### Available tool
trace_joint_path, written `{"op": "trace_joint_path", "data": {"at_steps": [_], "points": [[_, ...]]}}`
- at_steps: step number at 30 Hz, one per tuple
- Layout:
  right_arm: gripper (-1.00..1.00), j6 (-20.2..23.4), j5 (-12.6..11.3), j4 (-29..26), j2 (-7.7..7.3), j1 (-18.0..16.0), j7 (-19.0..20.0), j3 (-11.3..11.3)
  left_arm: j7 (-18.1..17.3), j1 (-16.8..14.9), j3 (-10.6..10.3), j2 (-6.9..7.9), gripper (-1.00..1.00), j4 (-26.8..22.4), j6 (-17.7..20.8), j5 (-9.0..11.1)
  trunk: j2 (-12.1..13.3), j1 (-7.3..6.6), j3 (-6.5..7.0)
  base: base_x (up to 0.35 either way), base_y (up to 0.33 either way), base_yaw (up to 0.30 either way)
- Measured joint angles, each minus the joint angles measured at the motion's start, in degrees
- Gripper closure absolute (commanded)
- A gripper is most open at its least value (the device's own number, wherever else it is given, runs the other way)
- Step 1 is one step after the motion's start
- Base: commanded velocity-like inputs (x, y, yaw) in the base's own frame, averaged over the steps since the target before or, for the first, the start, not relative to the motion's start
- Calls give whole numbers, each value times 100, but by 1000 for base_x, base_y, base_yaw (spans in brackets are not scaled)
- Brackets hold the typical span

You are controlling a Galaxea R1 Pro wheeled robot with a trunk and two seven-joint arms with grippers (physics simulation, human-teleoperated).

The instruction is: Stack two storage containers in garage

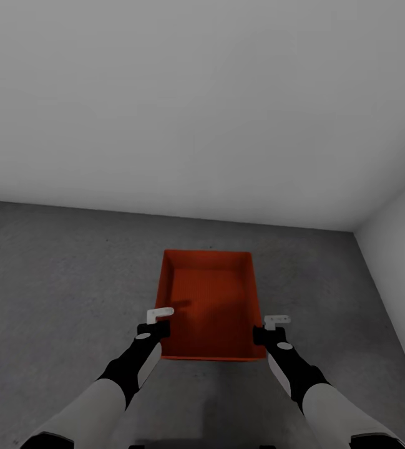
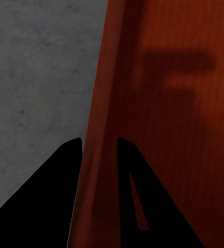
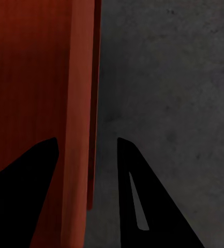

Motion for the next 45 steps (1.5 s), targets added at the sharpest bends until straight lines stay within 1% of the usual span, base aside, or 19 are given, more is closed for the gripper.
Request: {"op": "trace_joint_path", "data": {"at_steps": [7, 19, 28, 39, 40, 45], "points": [[100, 0, -1, 1, 0, 0, 0, 0, 0, 0, 1, 0, 100, 0, 2, -2, -281, 154, -126, 0, 0, 0], [100, 0, -1, -1, -1, 0, 0, 2, -1, 0, 10, -3, 100, 2, -1, -6, -282, 154, -126, 0, 0, 0], [100, 0, -4, 5, -3, 0, 1, 4, -1, 0, 12, -5, 100, 9, -2, -5, -642, 352, -287, 0, 0, 0], [100, 0, 1, -1, 0, 0, 1, -2, 0, 0, 6, -2, 100, -1, 1, -4, -643, 352, -288, 0, 0, 0], [100, 0, 0, 1, -1, 0, 2, -1, 1, 0, -1, -1, 100, 0, 2, 0, -682, 374, -305, 0, 0, 0], [100, 0, -1, -2, -1, 0, 0, 1, 0, 0, 8, -3, 100, -1, 2, -6, -683, 374, -306, 0, 0, 0]]}}
